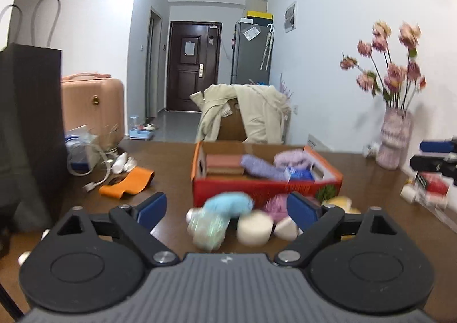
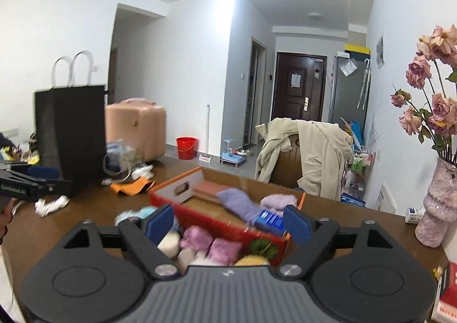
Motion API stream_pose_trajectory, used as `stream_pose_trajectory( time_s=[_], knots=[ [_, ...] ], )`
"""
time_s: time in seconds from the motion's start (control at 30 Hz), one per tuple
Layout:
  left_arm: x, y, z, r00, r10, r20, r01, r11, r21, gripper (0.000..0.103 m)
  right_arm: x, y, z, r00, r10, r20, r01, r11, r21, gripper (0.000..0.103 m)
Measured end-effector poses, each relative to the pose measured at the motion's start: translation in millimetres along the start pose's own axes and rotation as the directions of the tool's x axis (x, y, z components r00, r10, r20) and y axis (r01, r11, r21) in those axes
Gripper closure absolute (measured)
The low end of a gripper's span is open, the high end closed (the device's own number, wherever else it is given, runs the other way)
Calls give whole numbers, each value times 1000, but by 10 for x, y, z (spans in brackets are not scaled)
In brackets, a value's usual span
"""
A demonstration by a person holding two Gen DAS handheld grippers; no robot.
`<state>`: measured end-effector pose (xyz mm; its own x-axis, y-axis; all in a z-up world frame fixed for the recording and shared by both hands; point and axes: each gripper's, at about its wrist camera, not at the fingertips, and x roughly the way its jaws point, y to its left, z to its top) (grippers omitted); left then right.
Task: Organize soft objects
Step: 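Withdraw both grippers toward the clear plastic bag and white foam cylinder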
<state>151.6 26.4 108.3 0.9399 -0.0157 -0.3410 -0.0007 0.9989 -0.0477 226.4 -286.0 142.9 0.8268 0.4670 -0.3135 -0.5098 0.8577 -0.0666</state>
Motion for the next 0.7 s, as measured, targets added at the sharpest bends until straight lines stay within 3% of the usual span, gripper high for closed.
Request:
stream_pose_trajectory(
  time_s=[0.2, 0.33, 0.7],
  knots=[
    [-280, 81, -517, 999, 32, -23, -33, 996, -83, 7, -188, 319, -562, 997, 62, 47, -67, 992, 105, 16],
    [-261, 203, -593, 997, 52, -48, -57, 994, -92, 7, -103, 502, -806, 996, 84, -15, -82, 990, 112, 17],
    [279, 305, -596, 994, 19, -110, -33, 992, -124, 7, 387, 667, -801, 997, 44, -58, -40, 996, 75, 17]
  ],
)
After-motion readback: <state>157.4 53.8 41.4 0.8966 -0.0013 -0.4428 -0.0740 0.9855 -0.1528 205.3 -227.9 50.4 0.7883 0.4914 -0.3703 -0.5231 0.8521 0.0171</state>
